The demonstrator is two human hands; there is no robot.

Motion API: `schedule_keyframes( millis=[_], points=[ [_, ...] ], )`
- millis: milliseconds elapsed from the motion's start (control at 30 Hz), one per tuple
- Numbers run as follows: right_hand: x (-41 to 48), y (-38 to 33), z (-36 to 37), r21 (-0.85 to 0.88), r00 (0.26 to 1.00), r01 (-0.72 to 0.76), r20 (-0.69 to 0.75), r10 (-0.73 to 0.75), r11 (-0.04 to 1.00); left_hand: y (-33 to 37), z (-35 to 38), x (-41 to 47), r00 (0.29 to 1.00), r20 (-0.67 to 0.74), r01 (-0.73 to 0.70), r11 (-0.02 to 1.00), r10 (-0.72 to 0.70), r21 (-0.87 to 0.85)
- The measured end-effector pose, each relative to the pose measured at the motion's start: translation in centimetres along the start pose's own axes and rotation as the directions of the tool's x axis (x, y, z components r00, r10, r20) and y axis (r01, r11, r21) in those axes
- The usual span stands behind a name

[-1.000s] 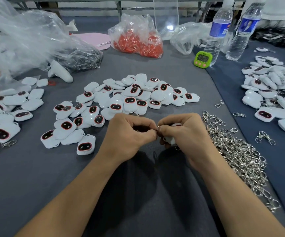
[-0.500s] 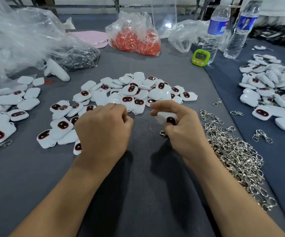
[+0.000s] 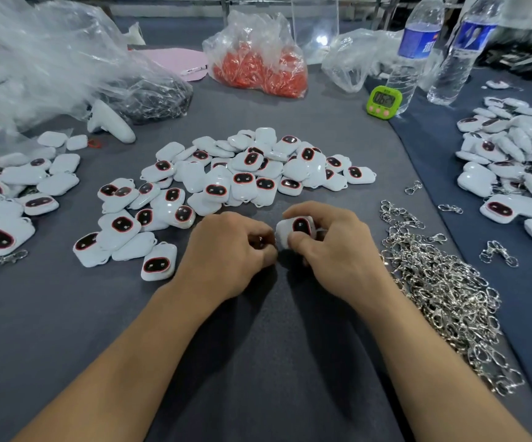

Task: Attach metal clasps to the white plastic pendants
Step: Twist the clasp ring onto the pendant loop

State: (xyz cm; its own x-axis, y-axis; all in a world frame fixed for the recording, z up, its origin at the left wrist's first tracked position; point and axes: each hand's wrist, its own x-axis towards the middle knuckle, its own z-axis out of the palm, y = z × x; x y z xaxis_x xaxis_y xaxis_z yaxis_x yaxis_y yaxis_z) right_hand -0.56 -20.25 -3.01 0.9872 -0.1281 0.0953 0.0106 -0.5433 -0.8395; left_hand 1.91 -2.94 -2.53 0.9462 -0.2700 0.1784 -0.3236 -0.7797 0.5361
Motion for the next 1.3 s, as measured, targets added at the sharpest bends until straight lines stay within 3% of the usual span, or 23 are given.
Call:
schedule_keyframes(
  millis=[133,500,867,1300],
  points=[
    [0.05,-0.17,-0.34,-0.028,0.999,0.011,0.053,-0.009,1.000,-0.36,0.00,0.08,0.999,0.022,-0.033,0.999,0.033,-0.017],
    [-0.19,-0.44,-0.04,-0.034,0.998,0.061,0.008,-0.061,0.998,-0.46,0.25,-0.02,0.996,0.001,-0.084,0.996,0.084,-0.006],
    [-0.45,-0.78,0.28,-0.106,0.992,0.125,0.009,-0.124,0.987,-0.04,0.27,-0.17,0.975,-0.007,-0.218,0.966,0.221,0.137],
    [0.01,-0.74,-0.28,-0.058,0.997,0.048,0.062,-0.044,0.997,-0.04,0.36,-0.24,0.962,-0.059,-0.255,0.953,0.267,0.161]
  ],
)
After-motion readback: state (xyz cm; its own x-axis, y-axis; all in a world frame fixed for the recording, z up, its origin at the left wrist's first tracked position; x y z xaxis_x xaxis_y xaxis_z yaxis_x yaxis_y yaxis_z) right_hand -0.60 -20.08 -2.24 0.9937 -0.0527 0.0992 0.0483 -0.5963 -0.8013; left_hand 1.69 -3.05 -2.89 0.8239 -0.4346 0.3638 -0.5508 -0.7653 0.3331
